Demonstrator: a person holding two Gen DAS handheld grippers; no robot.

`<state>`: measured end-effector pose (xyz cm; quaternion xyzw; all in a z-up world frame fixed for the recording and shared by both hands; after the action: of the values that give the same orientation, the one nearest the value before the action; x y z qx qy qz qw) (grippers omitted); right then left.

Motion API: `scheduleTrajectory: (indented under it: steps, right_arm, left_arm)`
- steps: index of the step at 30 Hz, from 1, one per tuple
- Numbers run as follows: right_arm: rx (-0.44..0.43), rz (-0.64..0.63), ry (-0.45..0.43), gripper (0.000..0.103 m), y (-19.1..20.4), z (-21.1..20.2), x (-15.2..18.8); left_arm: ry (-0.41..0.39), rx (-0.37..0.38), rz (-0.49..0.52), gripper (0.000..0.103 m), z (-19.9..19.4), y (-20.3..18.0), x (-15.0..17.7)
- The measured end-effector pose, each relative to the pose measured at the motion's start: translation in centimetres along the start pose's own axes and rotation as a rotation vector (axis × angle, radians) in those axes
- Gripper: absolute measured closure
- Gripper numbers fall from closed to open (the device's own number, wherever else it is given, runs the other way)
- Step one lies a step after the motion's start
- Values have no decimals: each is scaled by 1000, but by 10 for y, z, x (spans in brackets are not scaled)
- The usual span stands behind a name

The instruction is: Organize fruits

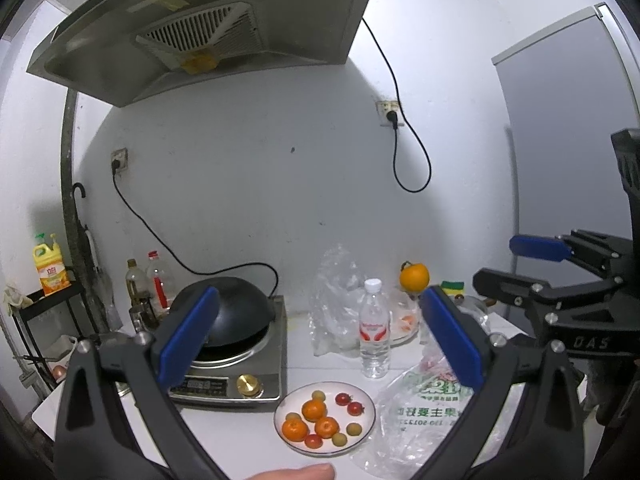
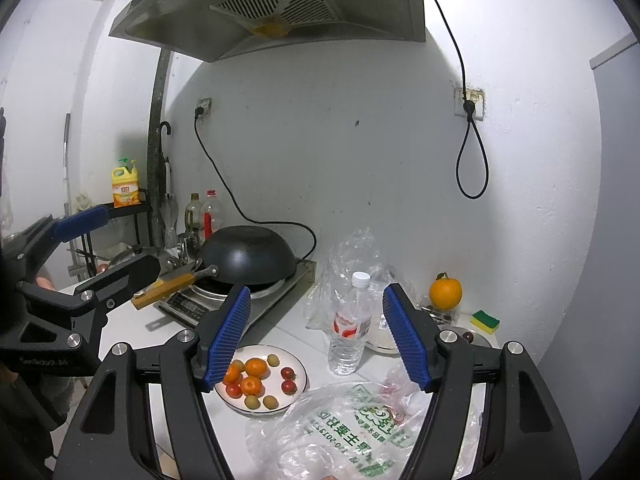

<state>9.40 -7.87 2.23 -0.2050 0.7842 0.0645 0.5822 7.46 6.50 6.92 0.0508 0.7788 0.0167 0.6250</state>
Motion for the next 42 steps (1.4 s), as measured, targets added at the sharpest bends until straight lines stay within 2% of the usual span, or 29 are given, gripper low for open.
scheduleTrajectory:
  steps: [42]
  right_arm:
    - [1, 6, 6, 31, -7, 10, -1]
  left_arm:
    - [20, 14, 10, 1, 26, -5, 0]
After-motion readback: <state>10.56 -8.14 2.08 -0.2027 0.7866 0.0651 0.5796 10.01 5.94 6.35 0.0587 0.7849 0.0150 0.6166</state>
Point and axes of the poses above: each gripper's, at about its wrist camera, not at the fingertips, and z roughly the way its jaws point, y to its left, x to its underside, the point moved 9 cm from there along z, roughly the way its jaws point, and after that the axes turned 6 degrees about y, right-handed, at the moved point
